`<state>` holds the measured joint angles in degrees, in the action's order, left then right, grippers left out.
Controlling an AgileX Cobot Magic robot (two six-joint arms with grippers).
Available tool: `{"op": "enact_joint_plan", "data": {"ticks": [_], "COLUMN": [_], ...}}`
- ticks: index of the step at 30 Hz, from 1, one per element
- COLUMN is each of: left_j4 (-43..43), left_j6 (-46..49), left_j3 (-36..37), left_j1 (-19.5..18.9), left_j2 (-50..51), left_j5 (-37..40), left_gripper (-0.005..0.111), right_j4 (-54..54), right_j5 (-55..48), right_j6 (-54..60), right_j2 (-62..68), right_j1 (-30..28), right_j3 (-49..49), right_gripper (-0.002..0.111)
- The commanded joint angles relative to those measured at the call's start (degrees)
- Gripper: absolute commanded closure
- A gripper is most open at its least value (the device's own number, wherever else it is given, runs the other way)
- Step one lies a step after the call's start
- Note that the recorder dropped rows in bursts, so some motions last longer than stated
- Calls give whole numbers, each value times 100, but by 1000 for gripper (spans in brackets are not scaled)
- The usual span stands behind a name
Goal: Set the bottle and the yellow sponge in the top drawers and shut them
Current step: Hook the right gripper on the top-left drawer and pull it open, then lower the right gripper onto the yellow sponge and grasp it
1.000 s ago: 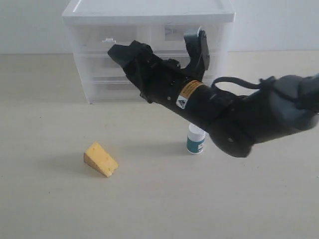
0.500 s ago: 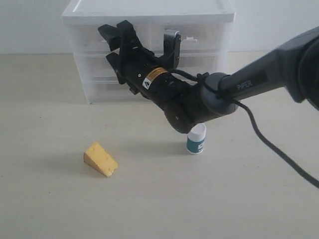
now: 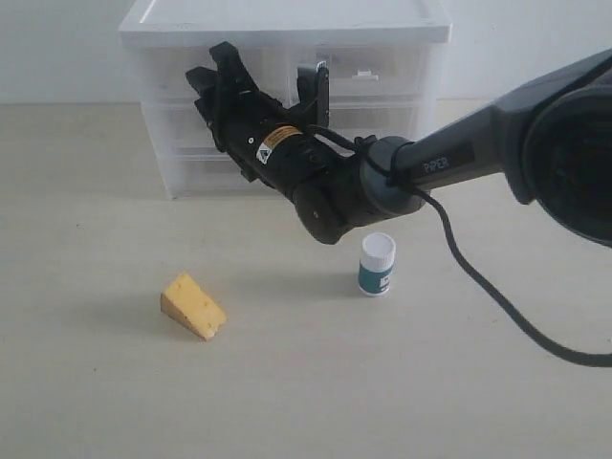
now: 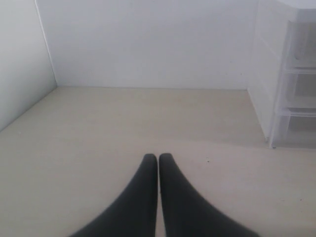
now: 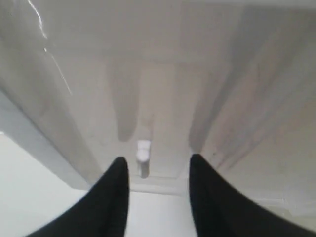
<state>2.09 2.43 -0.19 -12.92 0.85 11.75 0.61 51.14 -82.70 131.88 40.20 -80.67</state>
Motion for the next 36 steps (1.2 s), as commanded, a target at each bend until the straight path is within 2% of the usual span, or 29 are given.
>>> {"op": "enact_joint_plan", "data": {"ticks": [1,7,11,14,20,25,28,31,33,34,36], "left_j4": [40,40,40,40,40,40,40,40,40,40,40], "left_j6": [-52,-52,-52,-52,-52,-52,-52,-52,-52,-52,-52], "left_j3": [19,19,19,19,19,19,19,19,19,19,19], "left_j1": [14,14,14,14,14,14,14,14,14,14,14], "left_j2": [22,22,22,22,22,22,22,22,22,22,22], "left_j5": [-21,-21,-21,-21,-21,-21,-21,-21,-21,-21,-21], "left_gripper": [103,103,103,103,103,103,103,103,103,103,103], "right_j4": [338,-61,-517,-717,-1272,-1370,-1434,-1707,-2241,-3025,-3658], "right_j5": [39,159,937,1882,1882,1882,1703,938,368,-86,-360], "right_j6": [85,89,89,134,760,1840,2029,2658,2793,3120,3303], "right_j2": [6,6,6,-46,-668,-1236,-1578,-1863,-2009,-2134,-2184], "right_j1": [-36,-36,-24,21,439,678,678,678,678,678,688], "right_j3": [-60,-23,302,838,2177,3118,3424,3511,3511,3511,3511], "right_gripper": [108,108,108,108,108,108,97,72,56,42,33]}}
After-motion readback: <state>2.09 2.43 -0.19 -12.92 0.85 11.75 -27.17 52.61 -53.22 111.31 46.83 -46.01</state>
